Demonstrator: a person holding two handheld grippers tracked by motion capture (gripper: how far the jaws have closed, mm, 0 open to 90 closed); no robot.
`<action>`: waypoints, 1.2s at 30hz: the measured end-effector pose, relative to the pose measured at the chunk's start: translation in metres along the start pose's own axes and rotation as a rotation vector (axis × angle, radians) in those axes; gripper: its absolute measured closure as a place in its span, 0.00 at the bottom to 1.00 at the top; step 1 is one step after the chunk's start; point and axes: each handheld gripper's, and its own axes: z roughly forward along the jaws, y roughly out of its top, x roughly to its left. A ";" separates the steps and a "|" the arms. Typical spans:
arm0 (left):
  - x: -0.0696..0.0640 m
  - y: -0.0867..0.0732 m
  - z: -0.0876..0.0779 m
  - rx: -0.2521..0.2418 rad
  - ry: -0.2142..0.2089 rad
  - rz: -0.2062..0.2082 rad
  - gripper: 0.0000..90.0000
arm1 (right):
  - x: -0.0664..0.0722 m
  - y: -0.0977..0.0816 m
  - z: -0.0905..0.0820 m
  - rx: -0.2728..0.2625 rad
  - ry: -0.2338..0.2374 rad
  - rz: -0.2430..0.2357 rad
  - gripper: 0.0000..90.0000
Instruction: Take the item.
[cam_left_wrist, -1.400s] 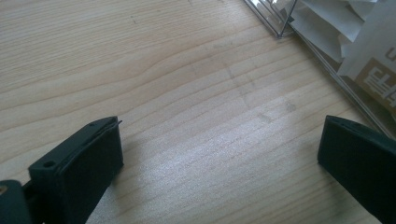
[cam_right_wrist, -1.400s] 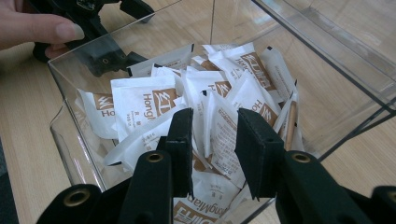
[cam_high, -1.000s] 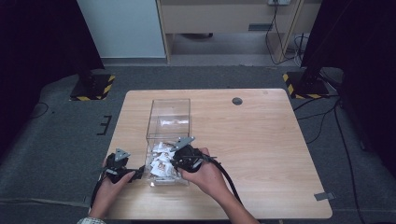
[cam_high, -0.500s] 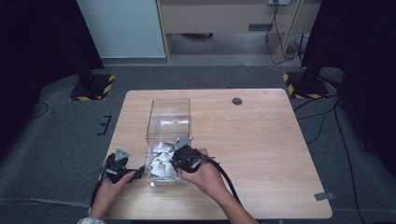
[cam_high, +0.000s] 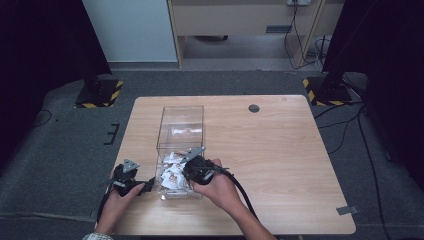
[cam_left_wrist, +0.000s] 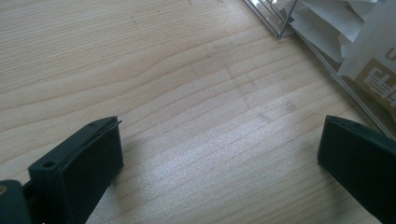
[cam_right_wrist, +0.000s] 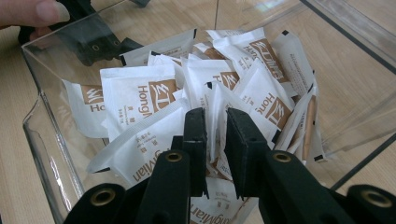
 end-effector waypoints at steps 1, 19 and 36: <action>0.000 0.000 0.000 0.000 0.000 0.000 0.00 | 0.000 0.000 0.000 0.002 0.000 -0.001 0.87; 0.000 0.000 0.000 0.000 0.000 0.000 0.00 | -0.001 0.001 -0.003 -0.003 0.008 -0.008 0.99; 0.000 0.000 0.000 -0.001 0.000 -0.001 0.00 | 0.004 0.011 -0.022 -0.051 0.018 -0.019 0.99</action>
